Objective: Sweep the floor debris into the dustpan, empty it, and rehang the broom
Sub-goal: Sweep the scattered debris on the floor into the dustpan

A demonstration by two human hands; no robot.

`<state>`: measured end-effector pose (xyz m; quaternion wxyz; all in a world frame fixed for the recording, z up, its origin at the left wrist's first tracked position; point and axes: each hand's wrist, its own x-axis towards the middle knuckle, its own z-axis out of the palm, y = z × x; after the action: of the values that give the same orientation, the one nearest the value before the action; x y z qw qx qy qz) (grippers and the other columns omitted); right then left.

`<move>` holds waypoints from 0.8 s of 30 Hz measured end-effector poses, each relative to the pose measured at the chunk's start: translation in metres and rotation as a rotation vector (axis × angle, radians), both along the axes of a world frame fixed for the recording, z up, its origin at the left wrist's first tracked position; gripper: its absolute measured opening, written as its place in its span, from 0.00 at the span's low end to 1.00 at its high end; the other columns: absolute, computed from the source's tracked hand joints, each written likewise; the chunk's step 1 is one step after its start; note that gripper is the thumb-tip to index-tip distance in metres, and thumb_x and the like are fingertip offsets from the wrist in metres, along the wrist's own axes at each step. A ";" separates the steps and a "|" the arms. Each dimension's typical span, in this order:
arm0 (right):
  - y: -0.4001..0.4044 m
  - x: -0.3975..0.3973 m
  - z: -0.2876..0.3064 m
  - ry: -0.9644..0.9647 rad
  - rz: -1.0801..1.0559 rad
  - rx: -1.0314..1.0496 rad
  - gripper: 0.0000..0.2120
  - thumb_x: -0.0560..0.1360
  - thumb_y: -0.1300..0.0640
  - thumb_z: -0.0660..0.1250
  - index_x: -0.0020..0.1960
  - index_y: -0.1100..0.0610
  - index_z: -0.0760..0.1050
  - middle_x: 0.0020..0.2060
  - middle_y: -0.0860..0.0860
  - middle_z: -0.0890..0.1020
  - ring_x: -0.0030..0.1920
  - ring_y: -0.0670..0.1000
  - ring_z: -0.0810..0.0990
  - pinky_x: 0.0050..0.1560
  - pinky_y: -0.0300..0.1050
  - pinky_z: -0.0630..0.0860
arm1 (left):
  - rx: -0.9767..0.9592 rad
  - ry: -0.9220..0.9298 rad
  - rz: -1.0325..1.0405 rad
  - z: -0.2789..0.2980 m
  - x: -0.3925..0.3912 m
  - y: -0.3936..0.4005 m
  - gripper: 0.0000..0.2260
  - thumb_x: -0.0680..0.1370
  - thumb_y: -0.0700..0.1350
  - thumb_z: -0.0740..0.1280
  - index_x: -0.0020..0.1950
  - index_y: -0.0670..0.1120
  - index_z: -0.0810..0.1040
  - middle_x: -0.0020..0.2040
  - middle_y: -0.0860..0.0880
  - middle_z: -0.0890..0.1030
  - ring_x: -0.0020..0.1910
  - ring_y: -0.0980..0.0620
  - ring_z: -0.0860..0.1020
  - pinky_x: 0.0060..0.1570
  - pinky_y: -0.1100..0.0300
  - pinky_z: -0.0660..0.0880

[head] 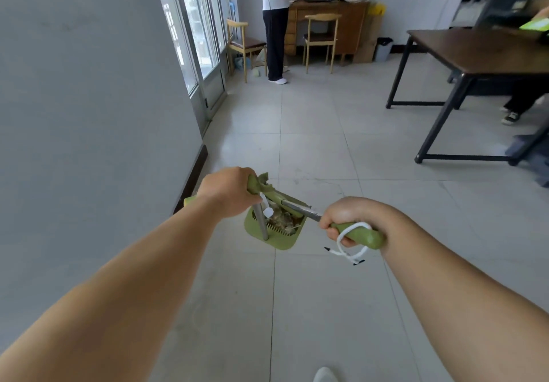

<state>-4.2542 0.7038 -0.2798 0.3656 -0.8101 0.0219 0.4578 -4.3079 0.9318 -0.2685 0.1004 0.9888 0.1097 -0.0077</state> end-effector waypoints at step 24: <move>-0.012 0.403 0.022 0.044 -0.227 0.075 0.04 0.78 0.63 0.59 0.45 0.61 0.69 0.22 0.52 0.71 0.17 0.47 0.68 0.19 0.32 0.65 | 0.014 -0.051 -0.147 0.022 0.423 -0.008 0.10 0.74 0.57 0.71 0.52 0.55 0.78 0.38 0.56 0.73 0.41 0.50 0.75 0.35 0.58 0.68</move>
<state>-3.8510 0.6920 -0.2577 0.4446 -0.7780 0.1043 0.4314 -3.8849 0.9242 -0.2462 0.0953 0.9948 0.0342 0.0110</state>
